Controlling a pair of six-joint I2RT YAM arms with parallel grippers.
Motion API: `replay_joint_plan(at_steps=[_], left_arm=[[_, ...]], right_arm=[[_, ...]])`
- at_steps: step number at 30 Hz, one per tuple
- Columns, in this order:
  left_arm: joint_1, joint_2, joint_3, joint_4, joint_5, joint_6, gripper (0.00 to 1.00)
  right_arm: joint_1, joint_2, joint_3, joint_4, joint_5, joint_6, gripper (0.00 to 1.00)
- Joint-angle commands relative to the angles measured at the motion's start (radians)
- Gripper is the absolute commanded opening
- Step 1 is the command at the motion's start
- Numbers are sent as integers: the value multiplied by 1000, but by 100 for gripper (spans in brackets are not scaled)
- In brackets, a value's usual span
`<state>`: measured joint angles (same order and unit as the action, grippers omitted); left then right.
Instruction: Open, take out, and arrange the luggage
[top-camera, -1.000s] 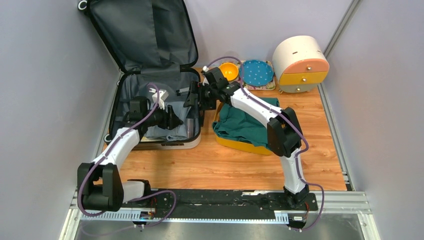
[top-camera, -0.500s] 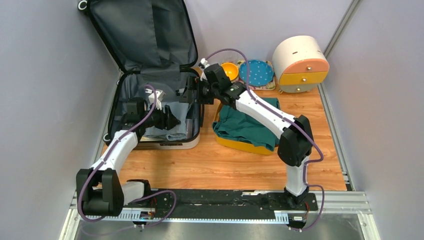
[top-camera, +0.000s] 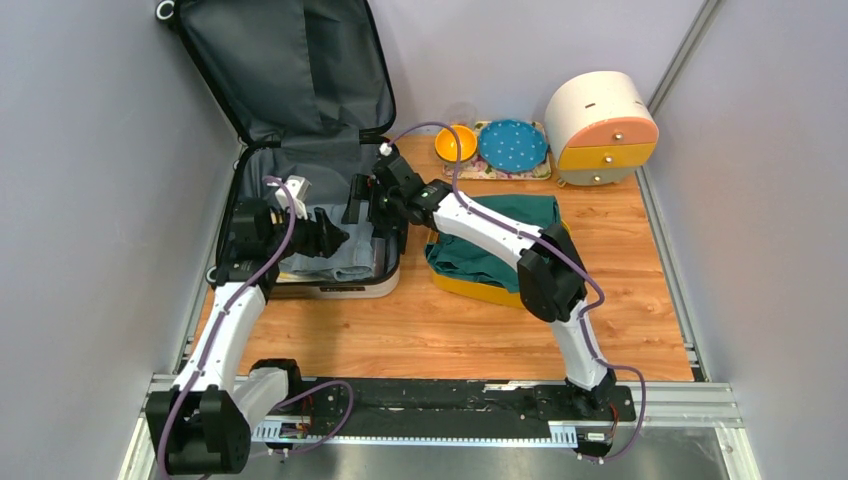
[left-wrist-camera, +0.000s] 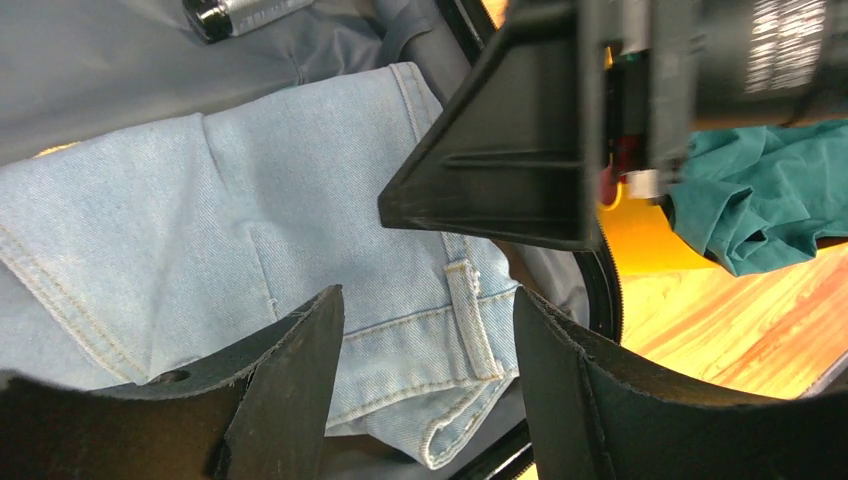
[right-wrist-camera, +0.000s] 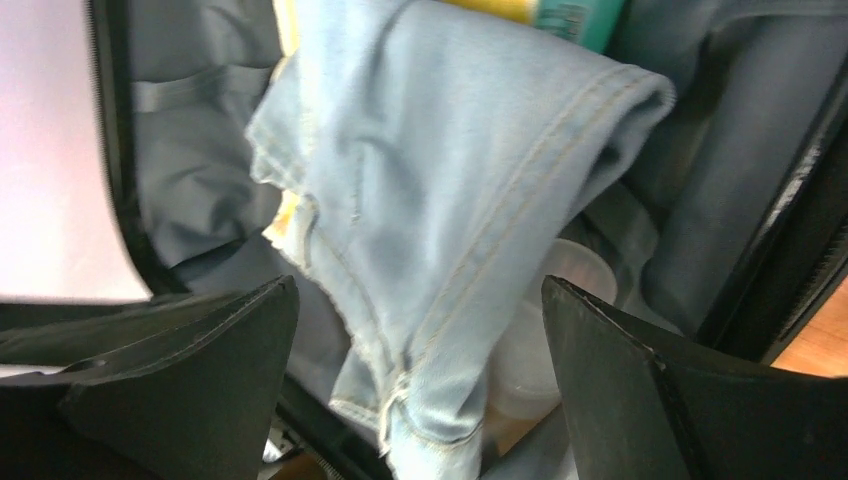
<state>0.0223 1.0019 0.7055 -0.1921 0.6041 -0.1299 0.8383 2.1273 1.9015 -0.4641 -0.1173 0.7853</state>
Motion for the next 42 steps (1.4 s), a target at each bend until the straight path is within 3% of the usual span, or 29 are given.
replay_joint_plan(at_steps=[1, 12, 16, 21, 24, 25, 26, 31, 34, 38, 42], left_arm=[[8, -68, -8, -6, -52, -30, 70], [8, -103, 11, -36, -145, -66, 71], [16, -63, 99, -131, -220, -109, 71], [41, -40, 163, -168, -236, -149, 71], [57, -34, 175, -179, -224, -148, 71], [64, -34, 175, -178, -222, -148, 70], [70, -36, 172, -175, -218, -148, 70], [113, -28, 132, -113, -162, -165, 70], [180, 24, 150, -127, -60, -183, 69], [245, 76, 152, -127, 122, -145, 67], [313, 76, 109, -50, 201, -175, 67]], right_arm=[[8, 42, 70, -28, 116, 40, 95], [10, 172, 146, -33, 182, 28, 95], [10, 203, 174, -21, 179, 31, 94], [13, 212, 192, 4, 159, 12, 81], [13, 201, 189, 59, 98, -47, 44], [15, 198, 189, 88, 88, -69, 14], [15, 195, 191, 103, 65, -90, 0], [15, 109, 101, 260, -7, -263, 0], [21, 94, 116, 236, -58, -325, 0], [34, 85, 71, 277, -54, -310, 0], [59, 42, 1, 361, -44, -366, 0]])
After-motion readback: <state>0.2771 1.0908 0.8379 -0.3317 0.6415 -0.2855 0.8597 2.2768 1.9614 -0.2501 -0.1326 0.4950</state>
